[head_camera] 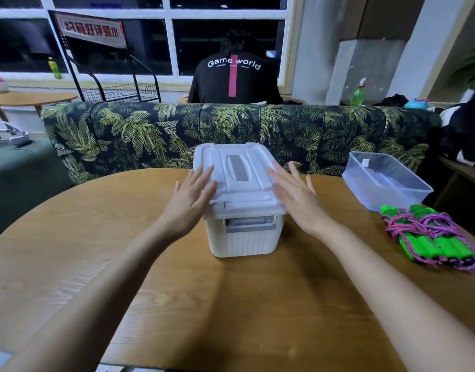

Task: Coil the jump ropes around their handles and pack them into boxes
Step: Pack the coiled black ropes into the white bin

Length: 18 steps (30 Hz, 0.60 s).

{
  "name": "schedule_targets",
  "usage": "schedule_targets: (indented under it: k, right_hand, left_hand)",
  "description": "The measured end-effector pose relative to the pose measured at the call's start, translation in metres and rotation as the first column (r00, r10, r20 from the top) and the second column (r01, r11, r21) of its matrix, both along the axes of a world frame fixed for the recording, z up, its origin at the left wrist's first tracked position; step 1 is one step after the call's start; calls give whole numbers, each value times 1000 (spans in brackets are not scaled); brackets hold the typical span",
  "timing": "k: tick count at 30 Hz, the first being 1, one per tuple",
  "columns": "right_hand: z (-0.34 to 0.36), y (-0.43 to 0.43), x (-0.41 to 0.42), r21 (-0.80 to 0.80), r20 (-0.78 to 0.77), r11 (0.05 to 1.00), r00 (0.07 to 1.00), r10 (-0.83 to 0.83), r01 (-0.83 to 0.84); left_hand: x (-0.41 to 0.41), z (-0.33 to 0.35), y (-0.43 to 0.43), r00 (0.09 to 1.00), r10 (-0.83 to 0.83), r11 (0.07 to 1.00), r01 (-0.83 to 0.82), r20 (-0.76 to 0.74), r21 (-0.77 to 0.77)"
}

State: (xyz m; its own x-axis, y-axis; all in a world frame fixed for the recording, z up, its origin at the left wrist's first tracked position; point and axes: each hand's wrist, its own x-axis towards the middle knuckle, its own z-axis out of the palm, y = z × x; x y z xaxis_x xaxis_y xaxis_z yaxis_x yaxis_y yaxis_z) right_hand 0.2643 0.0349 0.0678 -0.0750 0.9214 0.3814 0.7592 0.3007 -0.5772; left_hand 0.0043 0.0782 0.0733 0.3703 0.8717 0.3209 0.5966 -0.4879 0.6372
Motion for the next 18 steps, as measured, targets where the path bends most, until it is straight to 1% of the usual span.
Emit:
schedule_targets:
  k: [1, 3, 6, 8, 10, 12, 13, 14, 15, 18]
  right_hand:
    - [-4, 0, 2, 36, 62, 999, 998, 7, -10]
    - [-9, -2, 6, 89, 107, 996, 994, 4, -14]
    - [-12, -4, 8, 119, 123, 993, 992, -28, 14]
    - [-15, -5, 6, 156, 97, 988, 995, -28, 13]
    - [-21, -6, 5, 300, 72, 954, 997, -28, 5]
    - [-29, -10, 7, 448, 52, 894, 998, -35, 8]
    - [-33, -12, 9, 480, 48, 877, 998, -30, 4]
    - [-37, -14, 12, 487, 52, 873, 998, -24, -5]
    - [-40, -15, 15, 480, 61, 877, 998, -17, -14]
    - [-45, -17, 20, 435, 86, 900, 996, 4, -41]
  left_hand:
    - [-1, -4, 0, 1000, -26, 1000, 26, -16, -2]
    - [-1, -9, 1, 999, -47, 999, 47, 1, -1]
    - [0, -11, 7, 997, -69, 998, 68, 32, 17]
    - [0, -14, 11, 997, -76, 996, 75, 27, 44]
    - [0, -18, 11, 997, -68, 987, 63, 28, 145]
    - [1, -20, 7, 989, -111, 944, 73, 100, 323]
    - [1, -21, 5, 977, -152, 917, 82, 152, 390]
    - [0, -24, 4, 963, -192, 900, 96, 188, 426]
    - [-1, -27, 3, 955, -223, 887, 116, 194, 446]
    - [-9, -41, 0, 957, -276, 843, 196, 90, 501]
